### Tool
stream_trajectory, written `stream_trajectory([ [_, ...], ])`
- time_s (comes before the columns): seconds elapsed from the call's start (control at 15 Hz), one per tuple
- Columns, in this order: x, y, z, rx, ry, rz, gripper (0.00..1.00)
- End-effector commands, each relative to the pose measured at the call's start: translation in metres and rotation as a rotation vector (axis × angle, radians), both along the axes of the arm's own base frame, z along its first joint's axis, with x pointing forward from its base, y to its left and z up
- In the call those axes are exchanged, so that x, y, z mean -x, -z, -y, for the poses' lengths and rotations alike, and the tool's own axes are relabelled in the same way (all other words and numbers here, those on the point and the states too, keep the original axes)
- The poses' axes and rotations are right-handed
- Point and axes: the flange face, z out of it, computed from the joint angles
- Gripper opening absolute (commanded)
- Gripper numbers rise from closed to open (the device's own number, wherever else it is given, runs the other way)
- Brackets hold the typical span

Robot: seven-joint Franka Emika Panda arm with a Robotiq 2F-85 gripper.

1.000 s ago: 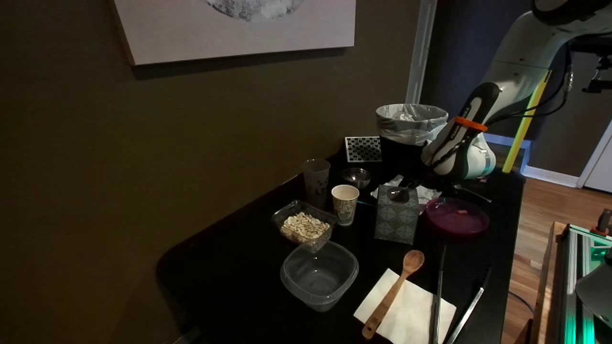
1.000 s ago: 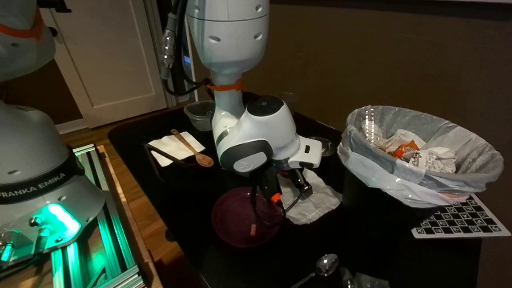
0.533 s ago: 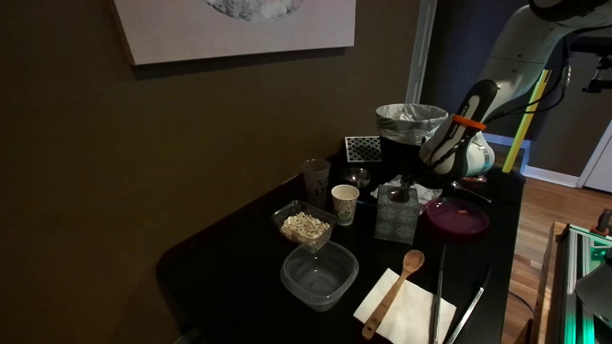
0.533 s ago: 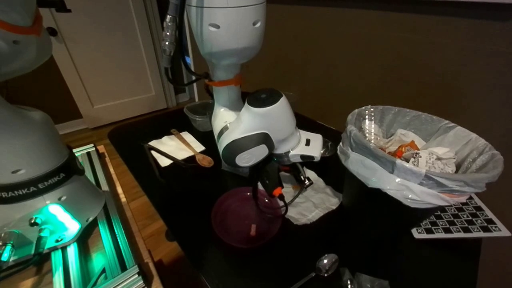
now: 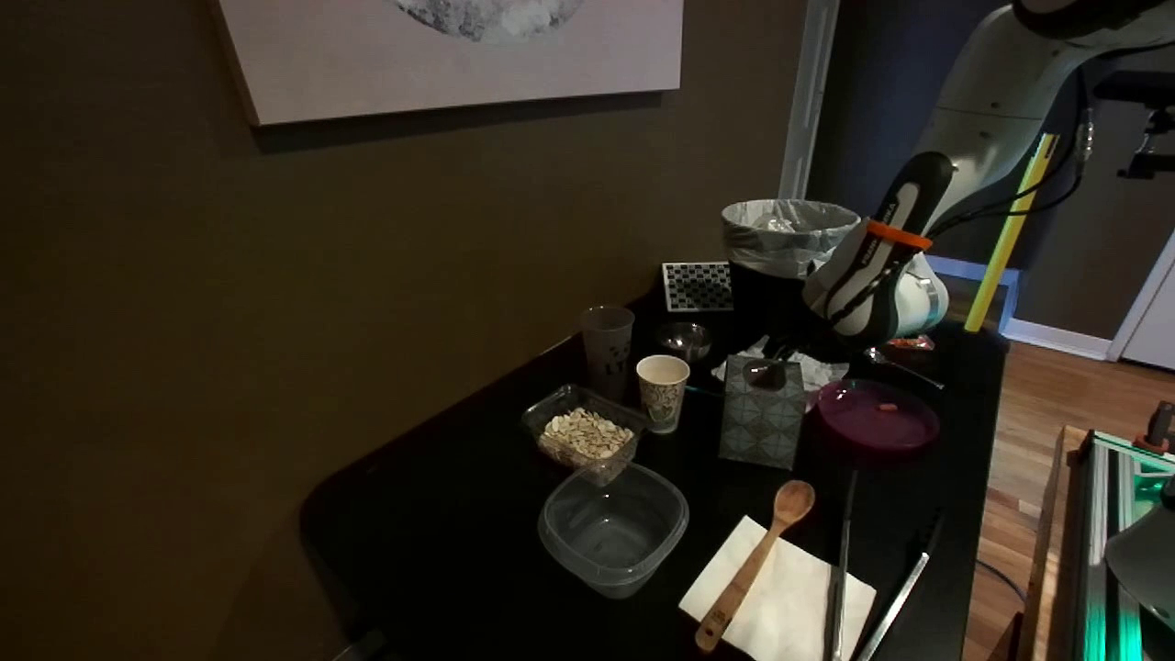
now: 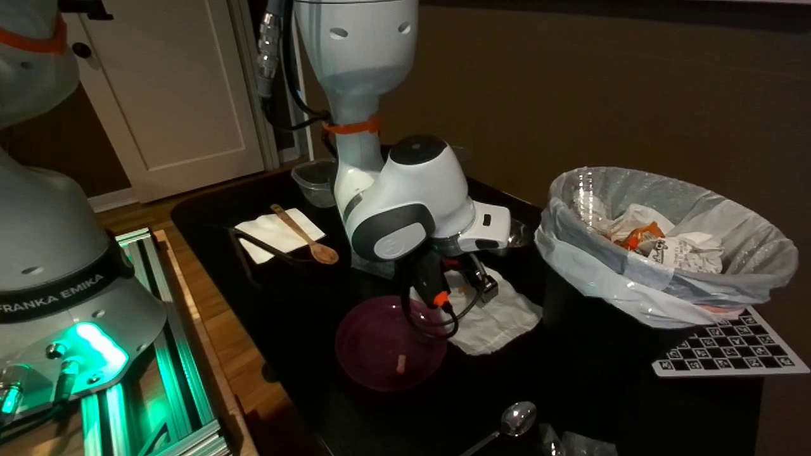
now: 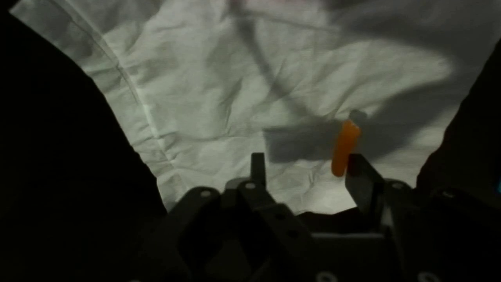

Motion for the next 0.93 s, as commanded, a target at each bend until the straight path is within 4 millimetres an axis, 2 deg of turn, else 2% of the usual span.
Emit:
stream_trajectory([
  [0.0, 0.004, -0.005, -0.003, 0.000, 0.005, -0.017, 0.26],
  [0.2, 0.004, -0.006, -0.004, 0.006, 0.001, -0.016, 0.02],
  [0.4, 0.004, -0.008, -0.006, 0.013, 0.000, -0.017, 0.00],
  [0.47, 0.004, -0.009, -0.006, 0.014, 0.000, -0.018, 0.26],
  [0.53, 0.005, -0.010, -0.008, 0.012, -0.003, -0.022, 0.27],
  [0.6, 0.008, -0.014, -0.012, 0.005, -0.004, -0.028, 0.32],
  [0.87, 0.036, -0.031, -0.035, -0.043, -0.050, -0.120, 0.62],
])
